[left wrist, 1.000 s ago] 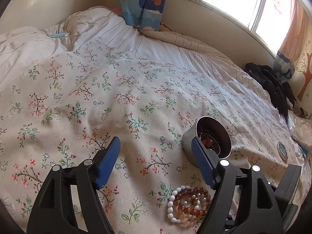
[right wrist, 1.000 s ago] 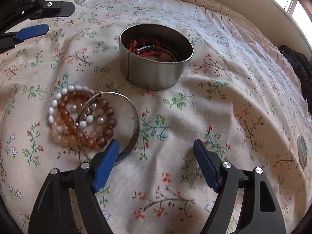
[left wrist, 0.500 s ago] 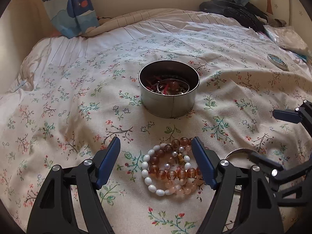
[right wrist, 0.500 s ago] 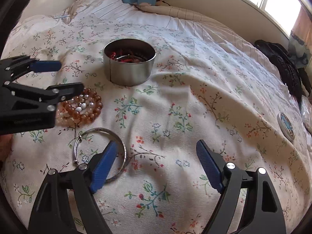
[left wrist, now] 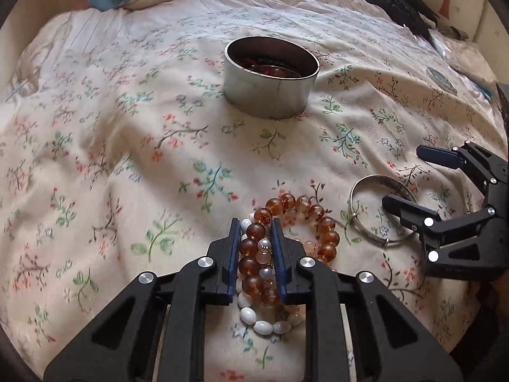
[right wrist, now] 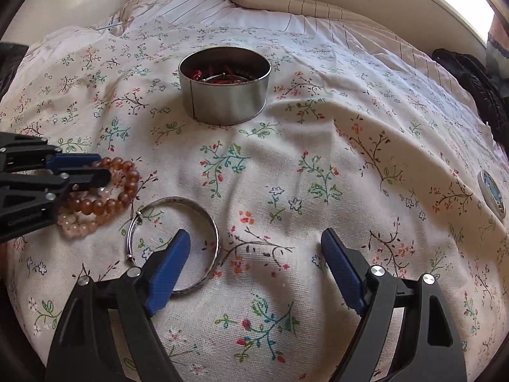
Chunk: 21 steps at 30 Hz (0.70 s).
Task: Organize jewelry
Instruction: 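Grasp the amber beaded bracelet with the left tool and lift it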
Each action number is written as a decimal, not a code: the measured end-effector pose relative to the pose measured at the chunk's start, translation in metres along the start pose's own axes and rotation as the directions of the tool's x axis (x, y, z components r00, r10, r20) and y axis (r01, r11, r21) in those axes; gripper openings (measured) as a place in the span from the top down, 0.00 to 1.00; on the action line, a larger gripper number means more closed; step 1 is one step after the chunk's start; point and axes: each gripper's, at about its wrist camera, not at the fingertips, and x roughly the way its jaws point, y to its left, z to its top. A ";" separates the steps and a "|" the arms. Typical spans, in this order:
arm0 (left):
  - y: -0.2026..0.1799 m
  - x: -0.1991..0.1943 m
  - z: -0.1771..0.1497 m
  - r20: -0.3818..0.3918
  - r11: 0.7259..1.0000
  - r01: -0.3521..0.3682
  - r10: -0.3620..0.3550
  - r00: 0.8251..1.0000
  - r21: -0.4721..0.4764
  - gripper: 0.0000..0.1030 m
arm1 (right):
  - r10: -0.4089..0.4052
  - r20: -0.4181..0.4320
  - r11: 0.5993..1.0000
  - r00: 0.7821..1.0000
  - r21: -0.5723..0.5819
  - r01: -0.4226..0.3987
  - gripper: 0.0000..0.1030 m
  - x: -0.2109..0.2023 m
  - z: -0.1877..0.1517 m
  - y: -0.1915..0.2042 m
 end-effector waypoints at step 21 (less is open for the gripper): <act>0.019 0.004 0.024 0.062 0.998 0.036 -0.033 0.998 -0.059 0.90 | 0.120 -0.001 0.993 0.993 0.015 -0.120 0.50 0.006 0.004 0.002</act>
